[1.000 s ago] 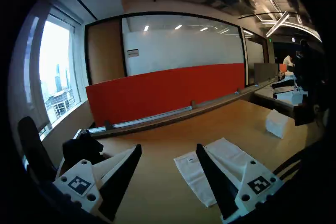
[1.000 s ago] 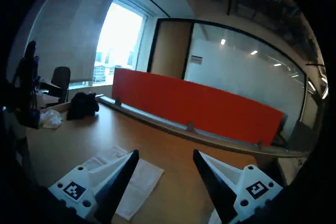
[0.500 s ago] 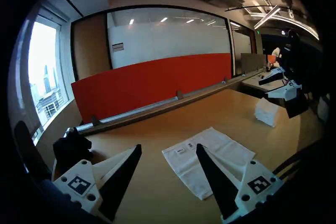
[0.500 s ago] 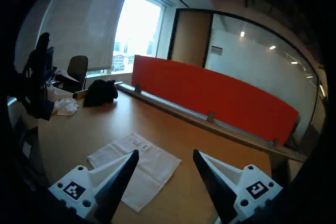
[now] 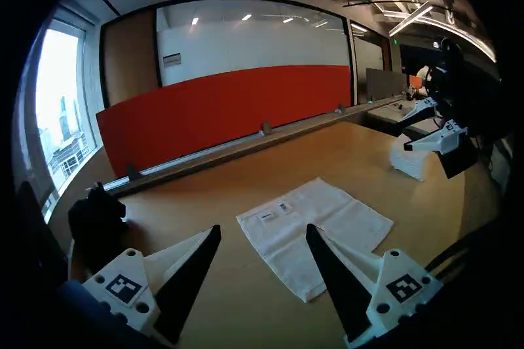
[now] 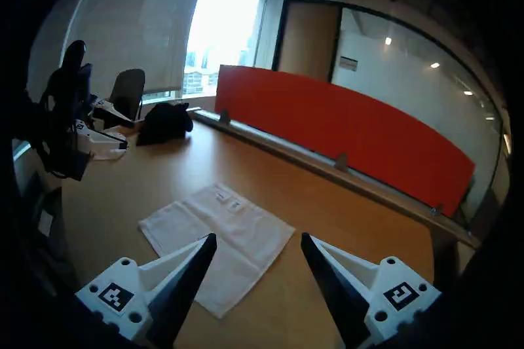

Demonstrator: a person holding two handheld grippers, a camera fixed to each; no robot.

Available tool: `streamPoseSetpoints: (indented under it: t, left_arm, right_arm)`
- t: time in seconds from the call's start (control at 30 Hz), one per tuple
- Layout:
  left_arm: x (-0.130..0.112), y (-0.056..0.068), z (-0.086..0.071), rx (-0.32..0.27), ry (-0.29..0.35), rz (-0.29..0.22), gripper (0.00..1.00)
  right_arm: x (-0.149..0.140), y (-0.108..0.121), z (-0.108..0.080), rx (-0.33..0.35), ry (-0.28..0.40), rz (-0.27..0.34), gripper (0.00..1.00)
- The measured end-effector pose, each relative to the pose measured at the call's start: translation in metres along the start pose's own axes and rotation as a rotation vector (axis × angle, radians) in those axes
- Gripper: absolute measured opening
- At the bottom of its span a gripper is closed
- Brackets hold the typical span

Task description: Fold towel

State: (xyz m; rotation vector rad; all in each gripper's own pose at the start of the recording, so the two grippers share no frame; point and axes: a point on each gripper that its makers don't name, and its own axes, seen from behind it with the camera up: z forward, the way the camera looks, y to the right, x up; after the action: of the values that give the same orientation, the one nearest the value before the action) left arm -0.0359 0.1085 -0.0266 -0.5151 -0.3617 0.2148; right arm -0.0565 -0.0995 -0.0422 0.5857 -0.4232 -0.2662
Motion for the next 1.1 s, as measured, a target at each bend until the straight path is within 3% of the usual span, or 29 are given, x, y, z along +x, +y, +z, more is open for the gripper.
streamPoseSetpoints:
  t: [1.1]
  left_arm:
    - [-0.127,0.054,0.057,-0.150,-0.222,0.038,0.97]
  right_arm:
    - [-0.135,-0.049,0.059,0.119,-0.214,0.009,1.00]
